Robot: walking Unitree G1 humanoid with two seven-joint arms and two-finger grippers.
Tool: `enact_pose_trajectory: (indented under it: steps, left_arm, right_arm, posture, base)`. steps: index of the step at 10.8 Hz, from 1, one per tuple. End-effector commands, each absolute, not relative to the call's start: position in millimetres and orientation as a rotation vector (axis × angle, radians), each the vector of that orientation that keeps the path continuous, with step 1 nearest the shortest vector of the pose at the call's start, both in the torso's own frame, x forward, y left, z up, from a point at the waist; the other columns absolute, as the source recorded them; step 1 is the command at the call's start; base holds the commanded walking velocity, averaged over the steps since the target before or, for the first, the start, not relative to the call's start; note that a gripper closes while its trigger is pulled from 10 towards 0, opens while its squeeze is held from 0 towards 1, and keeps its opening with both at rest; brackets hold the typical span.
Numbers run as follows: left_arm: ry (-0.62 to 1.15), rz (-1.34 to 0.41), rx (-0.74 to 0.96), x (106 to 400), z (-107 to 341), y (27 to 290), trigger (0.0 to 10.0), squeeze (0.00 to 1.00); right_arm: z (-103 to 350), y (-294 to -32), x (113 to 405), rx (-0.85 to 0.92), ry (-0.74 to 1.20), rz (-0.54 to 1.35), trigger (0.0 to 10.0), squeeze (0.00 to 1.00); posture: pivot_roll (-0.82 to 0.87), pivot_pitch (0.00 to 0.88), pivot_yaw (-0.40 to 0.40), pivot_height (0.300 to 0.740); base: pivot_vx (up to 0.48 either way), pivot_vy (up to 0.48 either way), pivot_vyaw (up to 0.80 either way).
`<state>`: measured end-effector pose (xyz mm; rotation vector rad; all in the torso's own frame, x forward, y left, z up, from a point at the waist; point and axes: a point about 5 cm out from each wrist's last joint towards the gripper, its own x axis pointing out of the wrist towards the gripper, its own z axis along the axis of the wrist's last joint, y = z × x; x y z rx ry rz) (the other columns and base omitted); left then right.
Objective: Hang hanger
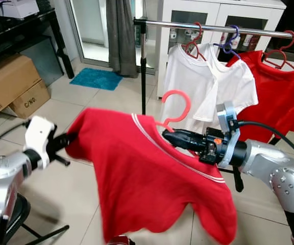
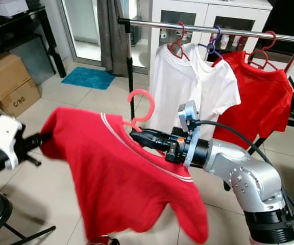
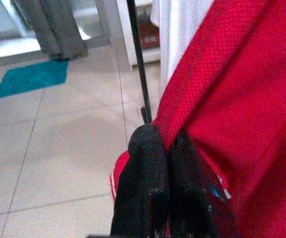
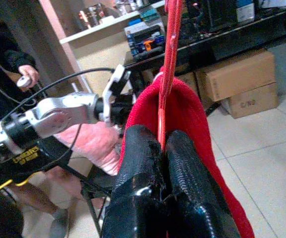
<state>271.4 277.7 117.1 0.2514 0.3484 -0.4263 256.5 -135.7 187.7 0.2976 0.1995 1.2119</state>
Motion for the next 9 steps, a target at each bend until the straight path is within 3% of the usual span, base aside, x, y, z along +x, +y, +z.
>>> enact_pose_trajectory:
  steps: [1, 5, 8, 9]
  left_arm:
    - [0.426, -0.401, 0.292, 265.1, 106.7, 284.2, 0.0, 0.0]
    - [0.507, -0.305, 0.352, 258.6, 95.2, 296.5, 0.0, 0.0]
    - [0.217, -0.061, 0.268, 279.6, 134.9, 315.1, 0.0, 0.0]
    - [0.221, -0.004, 0.254, 279.8, 135.9, 321.1, 0.0, 0.0]
  right_arm:
    - [203.5, -142.0, 261.0, 0.294, 0.104, 1.185, 10.0, 0.0]
    - [207.7, -144.3, 271.2, 0.296, 0.075, 1.115, 10.0, 0.0]
    - [205.8, -160.1, 282.7, 0.266, 0.058, 1.006, 10.0, 0.0]
    - [208.5, -163.1, 284.3, 0.266, 0.042, 0.987, 10.0, 0.0]
  posture:
    - [0.06, 0.0, 0.072, 0.74]
    - [0.06, 0.0, 0.073, 0.74]
    - [0.06, 0.0, 0.07, 0.74]
    - [0.06, 0.0, 0.074, 0.74]
  base:
    - [0.0, 0.0, 0.0]
    - [0.0, 0.0, 0.0]
    - [0.0, 0.0, 0.0]
    - [0.0, 0.0, 0.0]
